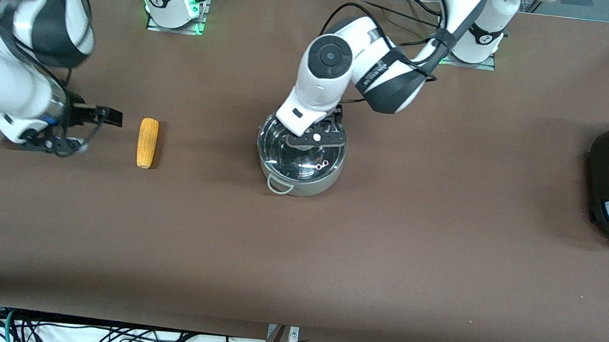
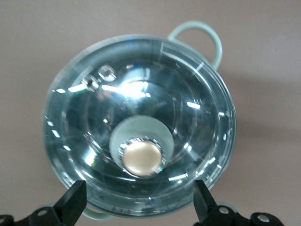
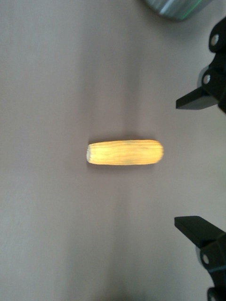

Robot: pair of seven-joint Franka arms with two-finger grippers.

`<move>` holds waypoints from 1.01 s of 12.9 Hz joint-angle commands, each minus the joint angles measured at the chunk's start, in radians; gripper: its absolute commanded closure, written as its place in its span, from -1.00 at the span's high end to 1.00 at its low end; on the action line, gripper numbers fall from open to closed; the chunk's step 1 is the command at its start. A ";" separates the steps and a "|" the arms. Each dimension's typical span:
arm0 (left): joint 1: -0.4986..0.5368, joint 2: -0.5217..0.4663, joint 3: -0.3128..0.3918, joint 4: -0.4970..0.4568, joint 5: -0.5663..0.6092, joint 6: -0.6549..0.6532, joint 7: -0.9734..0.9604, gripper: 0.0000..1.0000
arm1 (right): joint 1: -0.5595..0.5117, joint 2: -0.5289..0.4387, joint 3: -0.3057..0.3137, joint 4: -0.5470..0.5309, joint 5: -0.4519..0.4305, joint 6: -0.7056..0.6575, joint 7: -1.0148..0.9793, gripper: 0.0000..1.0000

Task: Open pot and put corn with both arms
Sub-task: 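Reach the left gripper to the pot lid knob while the right gripper reaches the corn, then grasp the lid knob with the left gripper while the right gripper grasps the corn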

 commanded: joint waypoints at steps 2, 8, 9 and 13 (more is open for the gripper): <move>-0.030 0.023 0.016 0.007 0.050 0.019 -0.016 1.00 | -0.001 0.019 0.000 -0.206 -0.017 0.277 0.007 1.00; -0.029 0.043 0.016 -0.043 0.098 0.105 -0.014 1.00 | -0.001 0.210 -0.002 -0.217 -0.017 0.371 0.007 0.96; -0.029 0.046 0.016 -0.045 0.098 0.109 -0.014 1.00 | -0.001 0.216 -0.002 -0.223 -0.017 0.383 0.007 0.52; -0.029 0.044 0.024 -0.045 0.098 0.109 -0.001 0.22 | 0.002 0.210 -0.002 -0.213 -0.020 0.377 -0.007 -0.76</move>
